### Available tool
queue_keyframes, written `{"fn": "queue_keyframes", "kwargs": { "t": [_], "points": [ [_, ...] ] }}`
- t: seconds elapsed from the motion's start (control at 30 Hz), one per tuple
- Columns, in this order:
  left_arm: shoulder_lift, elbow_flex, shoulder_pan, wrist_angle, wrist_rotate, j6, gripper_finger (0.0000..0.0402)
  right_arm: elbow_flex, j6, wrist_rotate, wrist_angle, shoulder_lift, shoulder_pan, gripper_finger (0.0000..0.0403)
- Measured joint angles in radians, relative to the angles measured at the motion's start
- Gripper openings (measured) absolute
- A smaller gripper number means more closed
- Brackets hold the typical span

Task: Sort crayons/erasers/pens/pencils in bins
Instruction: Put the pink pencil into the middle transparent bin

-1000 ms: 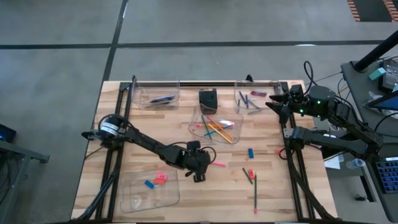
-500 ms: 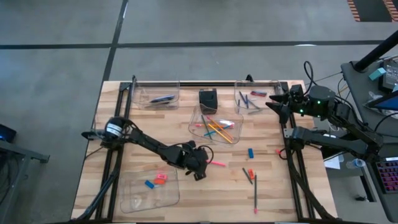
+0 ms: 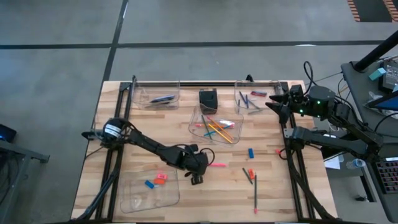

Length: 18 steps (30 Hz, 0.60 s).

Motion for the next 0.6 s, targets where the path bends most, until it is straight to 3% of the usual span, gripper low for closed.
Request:
{"fn": "queue_keyframes", "kwargs": {
  "t": [0.17, 0.6],
  "points": [
    [0.000, 0.000, -0.020, 0.004, 0.069, 0.025, 0.0108, 0.000, 0.000, 0.000, 0.000, 0.000, 0.000, 0.0224],
    [0.006, -0.001, -0.024, 0.002, 0.100, 0.091, 0.0008, -0.001, 0.001, 0.000, 0.000, 0.000, 0.000, 0.0224]
  ]
}}
